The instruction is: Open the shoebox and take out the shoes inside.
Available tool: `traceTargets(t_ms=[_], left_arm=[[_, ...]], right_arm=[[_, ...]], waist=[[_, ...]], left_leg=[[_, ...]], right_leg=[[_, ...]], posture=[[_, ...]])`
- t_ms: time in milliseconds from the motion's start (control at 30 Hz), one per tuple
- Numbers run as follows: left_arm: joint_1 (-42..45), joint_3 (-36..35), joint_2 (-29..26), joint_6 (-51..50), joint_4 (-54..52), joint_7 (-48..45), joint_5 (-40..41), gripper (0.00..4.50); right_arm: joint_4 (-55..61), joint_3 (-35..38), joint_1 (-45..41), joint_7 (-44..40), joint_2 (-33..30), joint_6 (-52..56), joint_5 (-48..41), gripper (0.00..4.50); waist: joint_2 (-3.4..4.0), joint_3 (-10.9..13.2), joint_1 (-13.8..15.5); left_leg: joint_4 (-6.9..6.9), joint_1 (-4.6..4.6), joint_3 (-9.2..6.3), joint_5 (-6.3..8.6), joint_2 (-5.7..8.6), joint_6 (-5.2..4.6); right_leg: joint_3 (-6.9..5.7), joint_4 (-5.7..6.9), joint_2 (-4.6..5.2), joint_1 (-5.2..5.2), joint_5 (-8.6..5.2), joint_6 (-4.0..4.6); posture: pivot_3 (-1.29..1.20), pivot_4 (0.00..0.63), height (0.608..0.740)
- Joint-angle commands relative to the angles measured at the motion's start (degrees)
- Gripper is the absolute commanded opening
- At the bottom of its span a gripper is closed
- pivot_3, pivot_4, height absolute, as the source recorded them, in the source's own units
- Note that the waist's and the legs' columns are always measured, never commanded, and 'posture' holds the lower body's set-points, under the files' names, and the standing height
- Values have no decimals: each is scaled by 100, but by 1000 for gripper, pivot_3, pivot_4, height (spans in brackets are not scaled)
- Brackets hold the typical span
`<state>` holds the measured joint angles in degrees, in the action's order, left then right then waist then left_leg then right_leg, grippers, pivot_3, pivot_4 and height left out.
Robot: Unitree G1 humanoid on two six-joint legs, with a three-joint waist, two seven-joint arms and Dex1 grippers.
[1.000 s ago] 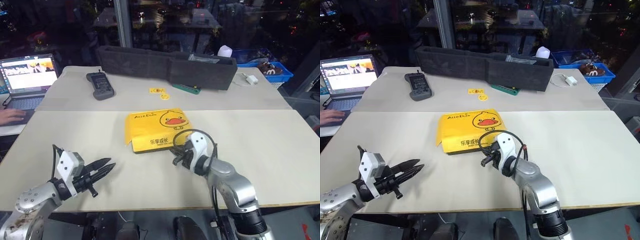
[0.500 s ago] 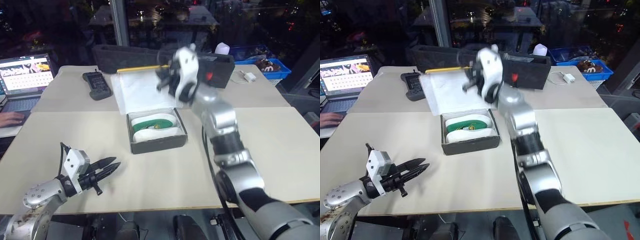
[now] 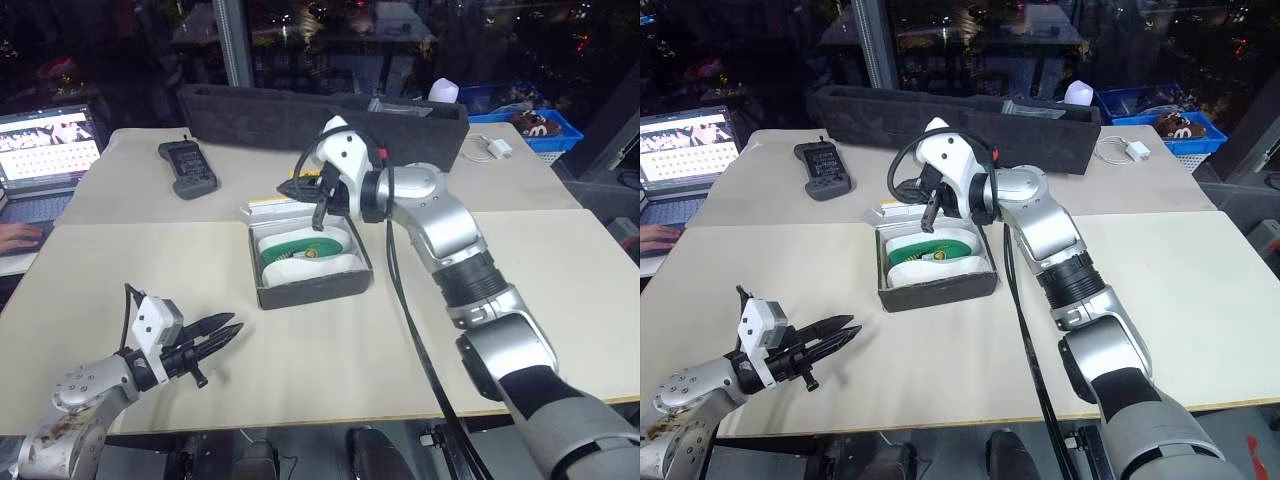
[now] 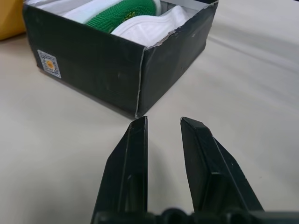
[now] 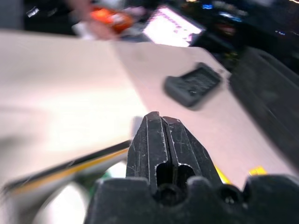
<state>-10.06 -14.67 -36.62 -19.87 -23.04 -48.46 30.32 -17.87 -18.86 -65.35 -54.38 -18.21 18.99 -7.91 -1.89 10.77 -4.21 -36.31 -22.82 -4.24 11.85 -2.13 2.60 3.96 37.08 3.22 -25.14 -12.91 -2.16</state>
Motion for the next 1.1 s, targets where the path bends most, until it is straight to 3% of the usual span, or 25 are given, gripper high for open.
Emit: traceTargets(t_ms=[33, 67, 133, 200, 300, 400, 767, 833, 1100], left_arm=[[121, 59, 73, 140, -14, 73, -53, 1144], [146, 76, 103, 134, -29, 109, -57, 1144], [150, 99, 151, 121, -75, 158, -74, 1144], [118, 107, 178, 111, -114, 183, -85, 1144], [34, 92, 205, 141, -174, 254, -136, 1144], [-41, 57, 231, 137, -237, 332, -132, 1144], [-231, 25, 253, 139, -364, 517, -133, 1144], [-220, 26, 242, 136, -357, 533, -129, 1144], [-126, 50, 234, 152, -279, 571, -169, 1144]], right_arm=[[-168, -660, -160, -744, -247, -762, 646, 1263], [-380, -798, -203, -798, -246, -966, 836, 1942], [-832, -933, -275, -909, -169, -1299, 1046, 2307], [-1297, -966, -344, -926, -63, -1559, 1173, 3127], [-2185, -1018, -475, -1012, 80, -1963, 1417, 4003], [-2772, -1011, -546, -1187, 179, -2242, 1550, 4003], [-4027, -996, -497, -1483, 615, -2438, 1944, 4003], [-4143, -943, -528, -1356, 655, -2465, 2008, 3484], [-4300, -891, -565, -1323, 668, -2720, 2146, 1166]], waist=[[0, 0, 12], [0, 0, 14], [0, 0, 15], [0, 0, 14], [0, 0, 15], [0, 0, 17], [-1, -1, 17], [-1, -1, 14], [-1, -1, 9]], left_leg=[[-1, 0, 0, -2, -3, 1], [-4, 1, 0, -9, -3, 0], [-12, 2, 0, -14, -3, -1], [-16, 1, 0, -16, -3, 0], [-15, -3, 0, -16, -4, 0], [-15, -4, 0, -16, -3, 0], [-15, 13, -1, -15, -2, 0], [-14, 37, 0, -15, -2, 1], [-10, 86, -1, -15, -2, 1]], right_leg=[[0, 0, -3, 0, -1, -2], [0, 1, -5, 1, -1, -4], [1, 3, -5, 3, 6, -6], [1, 3, -5, 4, 9, -6], [1, 3, -6, 1, 11, -2], [1, 2, -4, 1, 32, 32], [1, 2, -5, 18, 32, 32], [1, 1, -5, 42, 9, -2], [1, 1, -5, 90, 1, -4]], posture=[[0, 150, 715], [0, 150, 715], [0, 150, 715], [0, 150, 715], [0, 150, 715], [0, 150, 715], [0, 150, 715], [0, 150, 715], [0, 150, 715]])
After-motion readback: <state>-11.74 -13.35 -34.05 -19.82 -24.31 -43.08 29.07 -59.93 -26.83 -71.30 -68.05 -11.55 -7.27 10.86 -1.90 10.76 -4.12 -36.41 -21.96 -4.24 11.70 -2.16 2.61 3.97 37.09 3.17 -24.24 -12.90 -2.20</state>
